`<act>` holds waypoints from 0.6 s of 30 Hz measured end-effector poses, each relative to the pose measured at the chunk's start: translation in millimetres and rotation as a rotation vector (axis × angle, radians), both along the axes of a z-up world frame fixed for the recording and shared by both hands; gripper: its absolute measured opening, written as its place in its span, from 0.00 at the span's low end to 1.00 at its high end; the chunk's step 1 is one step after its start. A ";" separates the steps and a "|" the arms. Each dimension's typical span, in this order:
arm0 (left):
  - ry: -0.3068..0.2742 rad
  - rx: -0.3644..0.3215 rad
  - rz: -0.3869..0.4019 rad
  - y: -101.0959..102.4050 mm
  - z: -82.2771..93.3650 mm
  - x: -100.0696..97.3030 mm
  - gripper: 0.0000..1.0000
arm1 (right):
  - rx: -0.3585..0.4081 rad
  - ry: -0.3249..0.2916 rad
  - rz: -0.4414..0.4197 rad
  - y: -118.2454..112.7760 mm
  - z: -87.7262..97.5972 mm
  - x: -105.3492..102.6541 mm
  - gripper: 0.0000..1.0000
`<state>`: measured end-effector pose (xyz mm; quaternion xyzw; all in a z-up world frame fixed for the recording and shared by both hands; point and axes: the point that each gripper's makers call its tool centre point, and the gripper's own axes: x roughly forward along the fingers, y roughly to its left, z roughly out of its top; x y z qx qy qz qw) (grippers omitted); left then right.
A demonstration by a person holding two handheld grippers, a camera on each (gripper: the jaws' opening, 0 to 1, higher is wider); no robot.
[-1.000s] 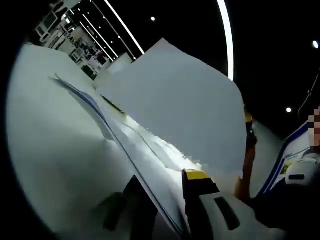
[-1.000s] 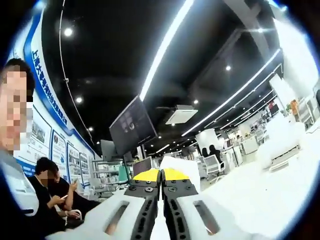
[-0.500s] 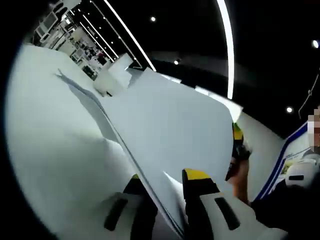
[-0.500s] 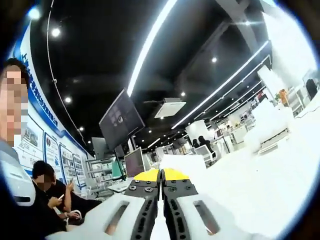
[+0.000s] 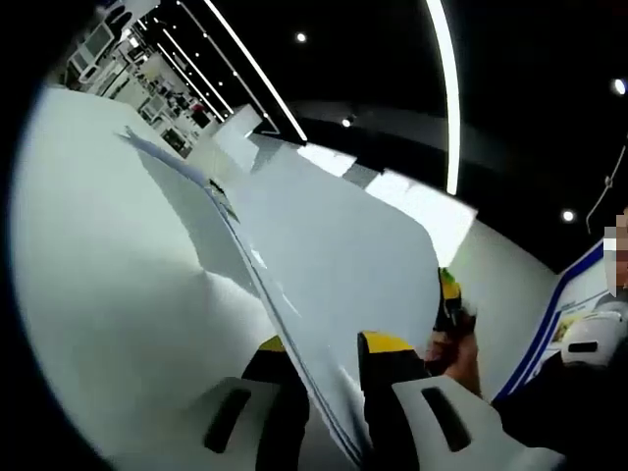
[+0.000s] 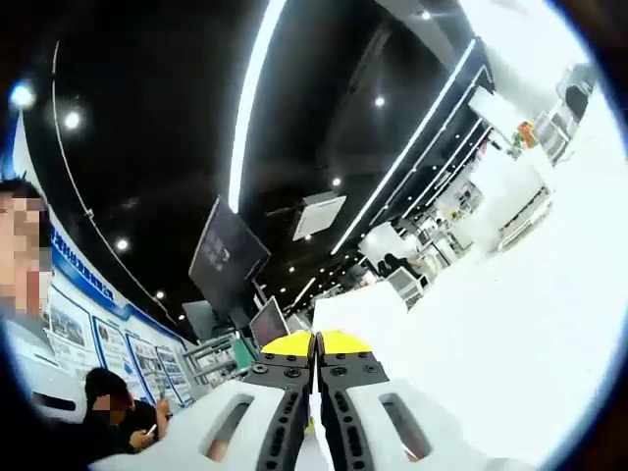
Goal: Organize the stack of printing papers by aligning and flattening the scattered papers on the table
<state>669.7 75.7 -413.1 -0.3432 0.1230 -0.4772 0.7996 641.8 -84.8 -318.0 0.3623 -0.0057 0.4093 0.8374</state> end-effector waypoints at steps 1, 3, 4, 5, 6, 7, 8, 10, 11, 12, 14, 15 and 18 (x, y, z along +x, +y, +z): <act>0.000 0.000 0.000 -0.3 0.1 -0.3 0.22 | 0.006 0.041 0.004 -1.7 -10.8 2.2 0.00; 0.001 -0.002 -0.001 -1.0 0.3 -1.1 0.22 | 0.038 0.103 0.017 -4.4 -26.6 5.8 0.00; 0.002 -0.003 -0.002 -1.3 0.5 -1.5 0.22 | 0.067 0.135 0.029 -4.6 -31.1 5.4 0.00; 0.002 -0.003 -0.002 -1.4 0.5 -1.6 0.22 | 0.077 0.141 0.032 -4.7 -32.0 5.2 0.00; 0.002 -0.003 -0.001 -0.7 0.2 -0.8 0.22 | 0.114 0.161 0.066 -2.1 -32.8 1.6 0.00; 0.003 -0.003 0.000 -0.2 -0.1 -0.2 0.22 | 0.110 0.154 0.086 1.4 -31.9 -1.1 0.00; 0.003 -0.003 -0.001 0.1 -0.2 0.1 0.22 | 0.107 0.148 0.095 4.1 -30.1 -2.8 0.00; 0.004 -0.004 -0.001 0.5 -0.3 0.5 0.22 | 0.106 0.080 0.178 18.9 -13.8 -16.1 0.00; 0.004 -0.004 -0.001 0.5 -0.3 0.4 0.22 | 0.106 0.074 0.192 20.8 -12.1 -18.1 0.00; 0.004 -0.004 0.000 0.5 -0.3 0.3 0.22 | 0.117 0.048 0.236 27.6 -4.0 -24.3 0.00; 0.003 -0.004 0.000 -0.3 0.0 -0.7 0.22 | 0.134 0.007 0.288 35.0 6.2 -33.0 0.00; 0.003 -0.004 0.000 -0.4 0.0 -0.9 0.22 | 0.125 -0.004 0.308 38.5 8.2 -36.9 0.00; 0.003 -0.004 -0.002 -0.6 0.0 -1.4 0.22 | 0.105 -0.027 0.378 49.6 12.5 -49.7 0.00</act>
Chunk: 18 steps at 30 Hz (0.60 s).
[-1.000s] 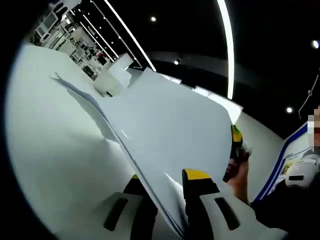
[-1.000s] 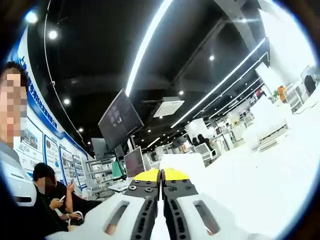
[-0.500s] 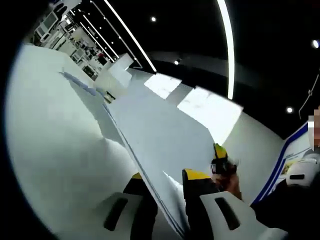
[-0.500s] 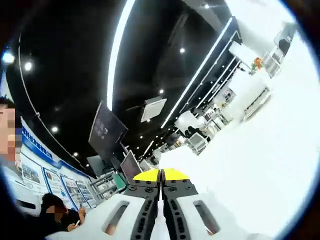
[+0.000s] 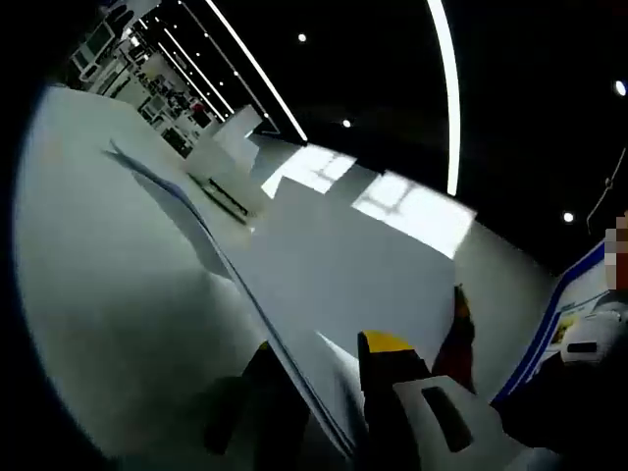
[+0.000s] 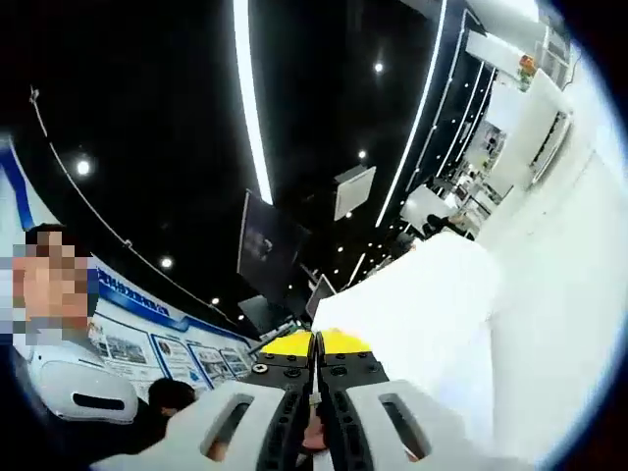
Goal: Organize the stack of printing papers by aligning and flattening the scattered papers on the table
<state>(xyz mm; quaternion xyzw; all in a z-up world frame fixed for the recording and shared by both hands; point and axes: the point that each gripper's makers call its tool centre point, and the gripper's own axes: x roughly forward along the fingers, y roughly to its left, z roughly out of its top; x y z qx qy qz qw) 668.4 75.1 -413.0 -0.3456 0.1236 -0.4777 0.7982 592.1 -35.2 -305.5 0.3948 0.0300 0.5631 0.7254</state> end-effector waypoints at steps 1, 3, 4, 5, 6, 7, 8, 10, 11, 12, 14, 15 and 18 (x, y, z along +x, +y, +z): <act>0.000 0.000 0.000 0.0 0.0 -0.1 0.22 | -0.008 -0.006 0.024 3.6 0.0 -4.7 0.00; 0.000 0.000 -0.001 0.0 0.0 -0.2 0.22 | -0.020 -0.034 0.067 10.6 1.3 -14.8 0.00; 0.000 -0.001 -0.001 -0.1 0.0 -0.3 0.22 | -0.026 -0.048 0.089 14.1 1.9 -19.8 0.00; 0.000 -0.001 -0.001 -0.1 0.0 -0.4 0.22 | -0.032 -0.062 0.111 17.6 2.6 -24.8 0.00; 0.000 -0.001 -0.001 0.1 -0.1 -0.3 0.22 | -0.032 -0.064 0.121 18.8 3.1 -26.8 0.00; -0.001 0.000 -0.001 -0.1 0.0 -0.5 0.22 | -0.028 -0.072 0.142 20.9 4.6 -31.2 0.00; -0.001 0.001 -0.001 -0.3 0.0 -0.8 0.22 | -0.023 -0.079 0.163 23.0 6.2 -35.7 0.00; -0.002 0.002 -0.001 -0.9 0.3 -1.6 0.22 | -0.006 -0.105 0.212 27.6 11.6 -48.5 0.00; -0.002 0.002 0.000 -1.3 0.5 -2.0 0.22 | 0.003 -0.117 0.236 29.8 14.4 -54.9 0.00; -0.003 0.003 0.000 -1.4 0.6 -2.2 0.22 | 0.008 -0.126 0.252 30.7 16.2 -59.5 0.00; -0.003 0.003 0.000 -1.8 0.8 -2.6 0.22 | 0.021 -0.139 0.276 28.8 19.5 -63.2 0.00; -0.003 0.003 0.000 -2.0 0.9 -2.7 0.22 | 0.024 -0.144 0.281 27.4 20.2 -64.2 0.00; -0.003 0.004 0.000 -2.4 1.1 -3.0 0.22 | 0.029 -0.160 0.288 23.0 21.6 -65.8 0.00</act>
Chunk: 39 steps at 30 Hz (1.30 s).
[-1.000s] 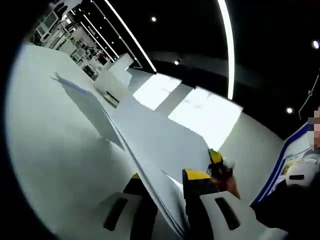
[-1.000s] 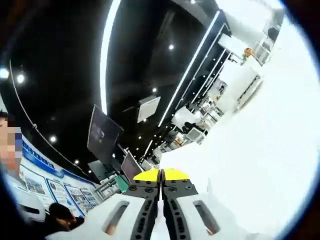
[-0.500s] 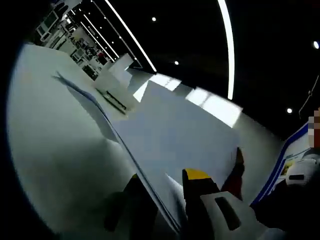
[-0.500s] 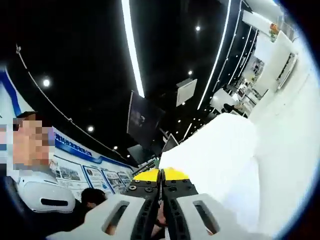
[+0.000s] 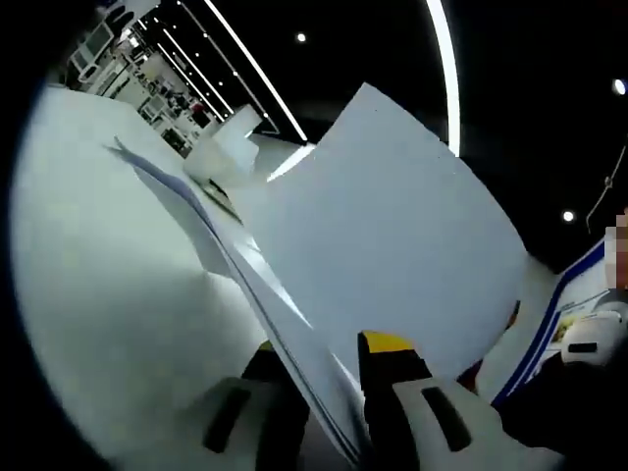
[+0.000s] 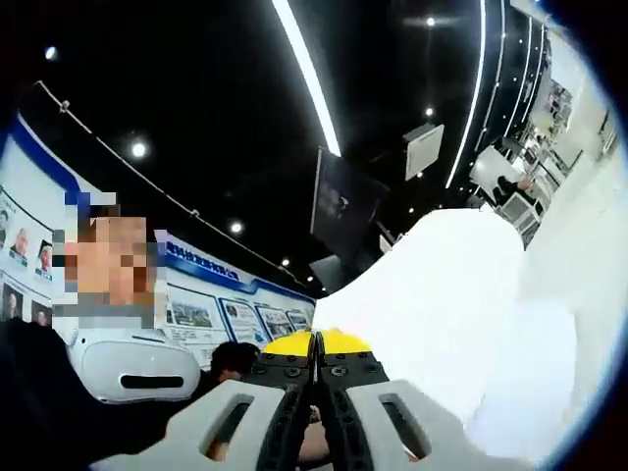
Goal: Organize the stack of printing papers by aligning and flattening the scattered papers on the table
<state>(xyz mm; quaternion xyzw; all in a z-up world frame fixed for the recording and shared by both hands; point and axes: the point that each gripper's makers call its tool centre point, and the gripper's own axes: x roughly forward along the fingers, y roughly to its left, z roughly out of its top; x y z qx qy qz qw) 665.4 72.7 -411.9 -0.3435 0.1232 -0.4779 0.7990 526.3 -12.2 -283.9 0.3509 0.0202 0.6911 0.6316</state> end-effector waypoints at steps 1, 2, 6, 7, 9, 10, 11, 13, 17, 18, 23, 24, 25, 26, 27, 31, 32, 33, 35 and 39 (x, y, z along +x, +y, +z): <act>0.000 0.000 0.000 -0.1 0.1 0.0 0.22 | -0.003 -0.007 -0.025 -2.4 -0.9 3.3 0.00; 0.000 0.000 0.000 -0.2 0.1 0.0 0.22 | -0.003 0.000 -0.054 -5.6 -1.6 8.7 0.00; 0.001 0.000 0.000 0.1 0.0 0.9 0.22 | 0.035 -0.016 -0.056 -15.7 8.2 7.1 0.00; 0.001 -0.001 0.000 0.3 0.0 1.3 0.22 | 0.033 -0.033 -0.054 -15.1 11.3 4.6 0.00; 0.002 -0.002 0.000 0.3 0.1 1.5 0.22 | 0.020 -0.056 -0.057 -11.3 16.2 2.2 0.00; 0.001 -0.001 0.000 0.2 0.1 1.5 0.22 | 0.024 -0.056 -0.056 -10.2 18.5 2.8 0.00; 0.001 -0.001 0.000 0.9 -0.2 2.4 0.22 | 0.035 -0.055 -0.050 -9.7 21.4 2.6 0.00; 0.001 -0.001 0.000 1.6 -0.5 3.2 0.22 | 0.045 -0.053 -0.047 -8.8 24.6 3.5 0.00; 0.000 0.000 0.000 1.7 -0.4 3.2 0.22 | 0.062 -0.042 -0.047 -9.1 28.4 5.9 0.00; 0.000 -0.001 0.001 1.9 -0.3 3.4 0.22 | 0.067 -0.038 -0.050 -9.9 29.5 6.8 0.00; 0.001 -0.002 0.000 2.1 -0.2 3.3 0.22 | 0.122 -0.024 -0.061 -22.4 41.2 10.5 0.00; 0.001 -0.002 0.000 2.1 -0.2 3.2 0.22 | 0.127 -0.024 -0.064 -24.3 42.3 11.4 0.00; 0.001 -0.002 0.000 2.1 -0.2 3.2 0.22 | 0.132 -0.023 -0.067 -26.3 43.3 12.3 0.00; 0.001 -0.003 0.000 2.1 -0.1 3.2 0.22 | 0.137 -0.023 -0.071 -28.2 44.3 13.1 0.00; 0.001 -0.003 0.000 2.1 -0.1 3.1 0.22 | 0.142 -0.022 -0.074 -30.2 45.3 14.0 0.00; 0.001 -0.002 0.001 2.1 -0.3 3.1 0.22 | 0.070 0.012 -0.251 -59.0 17.7 50.4 0.00; 0.002 -0.003 0.002 2.1 -0.2 3.1 0.22 | 0.027 0.017 -0.304 -64.8 5.1 60.7 0.00; 0.003 -0.003 0.002 1.7 -0.2 2.7 0.22 | -0.014 0.036 -0.346 -69.7 -7.1 69.3 0.00; 0.004 -0.004 0.002 2.1 -0.3 3.1 0.23 | -0.060 0.045 -0.400 -75.6 -22.2 75.9 0.00; 0.005 -0.004 0.004 2.5 -0.7 3.9 0.23 | -0.122 0.065 -0.538 -91.9 -47.3 90.3 0.00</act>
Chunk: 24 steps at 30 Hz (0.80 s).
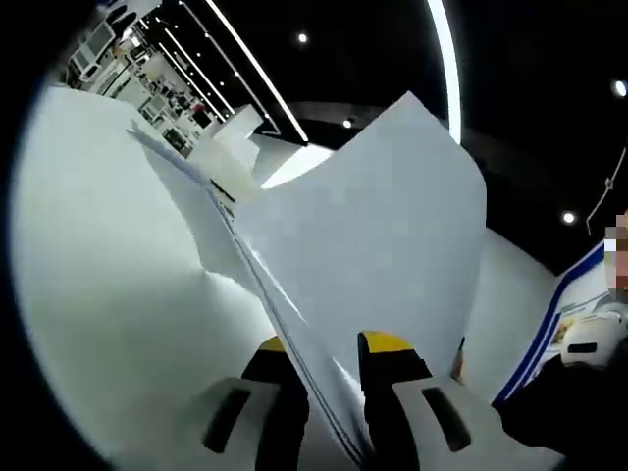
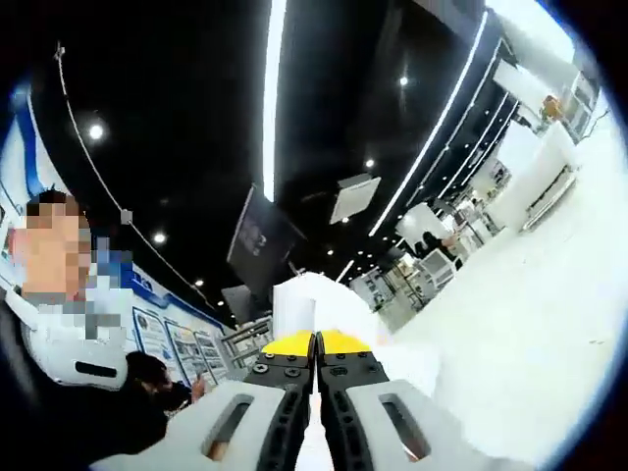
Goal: Organize the stack of printing papers by aligning and flattening the scattered papers on the table
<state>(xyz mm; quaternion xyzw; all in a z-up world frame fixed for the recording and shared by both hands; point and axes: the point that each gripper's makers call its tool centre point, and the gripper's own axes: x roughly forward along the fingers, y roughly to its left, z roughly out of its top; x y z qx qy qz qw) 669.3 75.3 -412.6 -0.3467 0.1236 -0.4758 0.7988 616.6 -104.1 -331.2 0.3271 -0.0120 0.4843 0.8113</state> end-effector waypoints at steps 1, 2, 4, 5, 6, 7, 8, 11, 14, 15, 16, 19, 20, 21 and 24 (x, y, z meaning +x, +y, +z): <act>0.000 0.000 0.000 -0.2 0.1 -0.2 0.23 | -0.014 0.008 -0.015 -1.5 -3.6 1.4 0.00; 0.001 -0.001 0.000 -0.5 0.2 -0.4 0.23 | -0.027 0.026 -0.055 -5.4 -9.1 5.9 0.00; 0.002 -0.001 0.000 -0.7 0.3 -0.4 0.23 | -0.046 0.022 -0.093 -7.3 -12.7 8.2 0.00; 0.002 -0.002 0.000 -0.7 0.2 -0.4 0.23 | -0.052 0.029 -0.113 -8.2 -15.6 9.5 0.00; 0.003 -0.002 0.000 -0.8 0.2 -0.4 0.23 | -0.058 0.035 -0.133 -9.1 -18.5 10.8 0.00; 0.003 -0.002 0.000 -1.0 0.2 -0.5 0.23 | -0.057 0.042 -0.150 -11.0 -19.8 13.1 0.00; 0.003 -0.002 0.000 -1.1 0.2 -0.6 0.23 | -0.057 0.049 -0.167 -12.9 -21.1 15.4 0.00; 0.001 0.000 0.001 -0.9 -0.1 -0.3 0.23 | -0.037 0.077 -0.206 -21.0 -24.4 21.6 0.00; 0.001 0.001 0.001 -0.5 -0.3 0.1 0.23 | -0.022 0.108 -0.224 -27.9 -28.5 27.1 0.00; 0.001 0.000 0.001 -0.4 -0.2 0.1 0.23 | -0.020 0.118 -0.223 -28.6 -29.9 28.2 0.00; 0.001 0.000 0.000 -0.4 -0.2 -0.1 0.23 | -0.021 0.127 -0.228 -29.0 -31.7 29.3 0.00; 0.000 0.000 -0.001 -0.9 0.1 -0.8 0.23 | -0.032 0.139 -0.236 -30.4 -36.3 32.2 0.00; 0.000 0.000 -0.001 -1.1 0.3 -1.1 0.23 | -0.033 0.141 -0.236 -30.4 -37.4 33.3 0.00; 0.000 0.000 -0.001 -1.3 0.3 -1.3 0.23 | -0.033 0.145 -0.239 -32.4 -39.2 35.3 0.00; 0.000 0.000 -0.001 -1.8 0.7 -2.0 0.23 | -0.047 0.164 -0.244 -35.2 -46.1 39.4 0.00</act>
